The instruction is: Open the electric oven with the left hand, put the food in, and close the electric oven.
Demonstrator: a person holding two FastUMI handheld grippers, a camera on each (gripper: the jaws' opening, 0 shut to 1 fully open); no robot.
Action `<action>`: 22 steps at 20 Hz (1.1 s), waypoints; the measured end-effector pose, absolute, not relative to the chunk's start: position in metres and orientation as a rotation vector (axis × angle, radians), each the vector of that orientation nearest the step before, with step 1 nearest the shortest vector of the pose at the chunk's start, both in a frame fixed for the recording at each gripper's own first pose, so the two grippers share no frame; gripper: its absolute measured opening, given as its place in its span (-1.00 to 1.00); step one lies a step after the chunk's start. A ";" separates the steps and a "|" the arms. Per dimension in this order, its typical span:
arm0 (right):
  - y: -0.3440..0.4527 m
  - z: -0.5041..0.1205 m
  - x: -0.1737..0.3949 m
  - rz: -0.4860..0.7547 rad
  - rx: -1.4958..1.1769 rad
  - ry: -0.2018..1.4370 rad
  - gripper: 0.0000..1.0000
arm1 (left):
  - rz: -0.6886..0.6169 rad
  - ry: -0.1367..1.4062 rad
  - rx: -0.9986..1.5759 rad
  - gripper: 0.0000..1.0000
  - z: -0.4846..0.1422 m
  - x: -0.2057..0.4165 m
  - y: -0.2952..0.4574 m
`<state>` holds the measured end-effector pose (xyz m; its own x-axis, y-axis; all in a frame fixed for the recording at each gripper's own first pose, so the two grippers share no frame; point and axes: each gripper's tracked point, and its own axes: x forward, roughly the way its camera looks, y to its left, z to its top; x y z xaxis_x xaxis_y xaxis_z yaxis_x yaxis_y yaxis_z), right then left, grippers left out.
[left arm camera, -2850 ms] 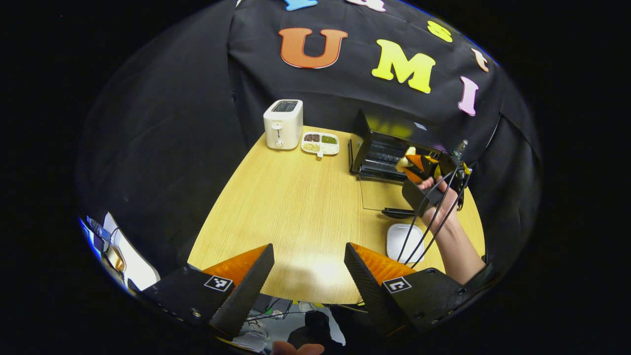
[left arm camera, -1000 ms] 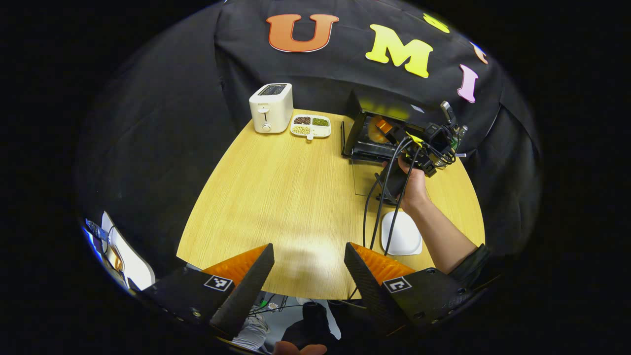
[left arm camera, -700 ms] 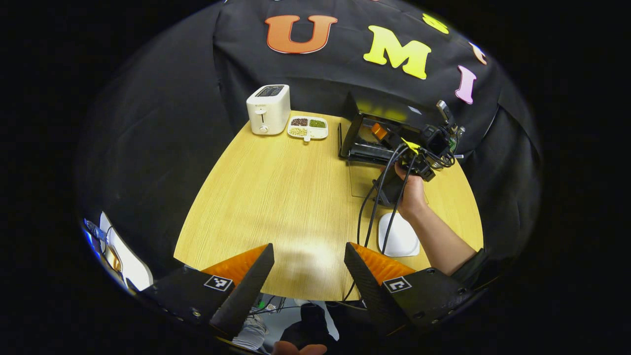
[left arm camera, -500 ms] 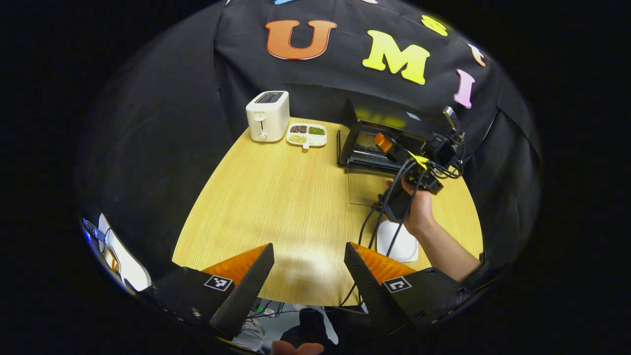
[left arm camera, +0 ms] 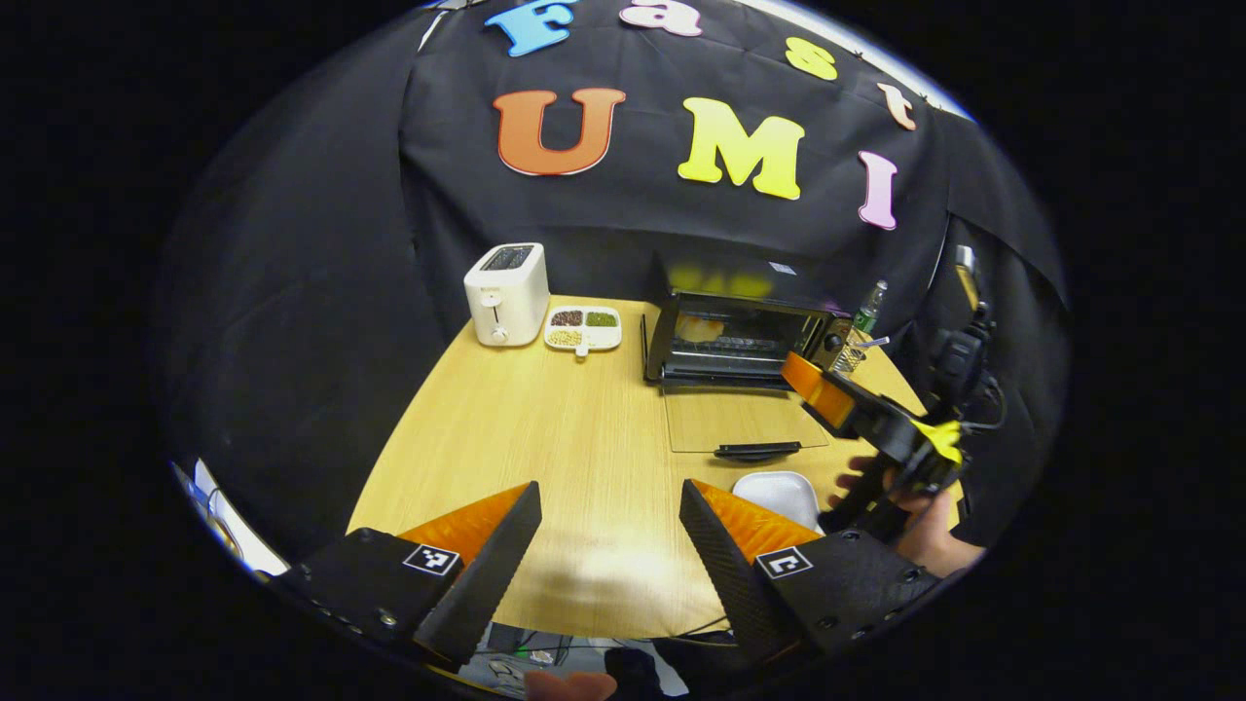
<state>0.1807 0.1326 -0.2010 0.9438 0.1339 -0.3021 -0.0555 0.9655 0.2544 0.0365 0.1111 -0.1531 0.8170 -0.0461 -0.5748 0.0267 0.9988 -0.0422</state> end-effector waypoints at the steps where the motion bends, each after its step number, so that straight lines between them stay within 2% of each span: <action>1: 0.124 -0.196 0.163 0.082 0.229 0.326 0.94 | -0.053 0.602 -0.033 0.89 -0.153 0.037 0.105; 5: 0.103 -0.180 0.089 0.050 0.197 0.341 0.90 | -0.096 0.561 -0.049 0.90 -0.150 0.037 0.083; 6: 0.097 -0.175 0.076 0.038 0.189 0.341 0.94 | -0.104 0.550 -0.055 0.89 -0.152 0.036 0.079; 10: 0.069 -0.156 0.035 -0.030 0.189 0.351 0.90 | -0.100 0.505 -0.081 0.89 -0.159 0.047 0.054; 13: 0.043 -0.145 0.017 -0.074 0.168 0.335 0.90 | -0.092 0.508 -0.133 0.89 -0.169 0.052 0.036; 16: 0.021 -0.144 0.010 -0.084 0.108 0.338 0.94 | -0.151 0.549 -0.121 0.89 -0.183 0.057 0.003; 19: 0.002 -0.140 0.005 -0.083 0.058 0.339 0.97 | -0.218 0.621 -0.122 0.89 -0.205 0.069 -0.032; 22: -0.020 -0.134 0.002 -0.107 0.017 0.326 0.92 | -0.242 0.698 -0.147 0.90 -0.230 0.086 -0.064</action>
<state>0.0025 -0.0204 -0.1338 0.9417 -0.1023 -0.3207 0.1078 0.9942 -0.0006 0.0862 -0.0639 -0.2296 0.7399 -0.2692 -0.6166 0.1712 0.9616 -0.2143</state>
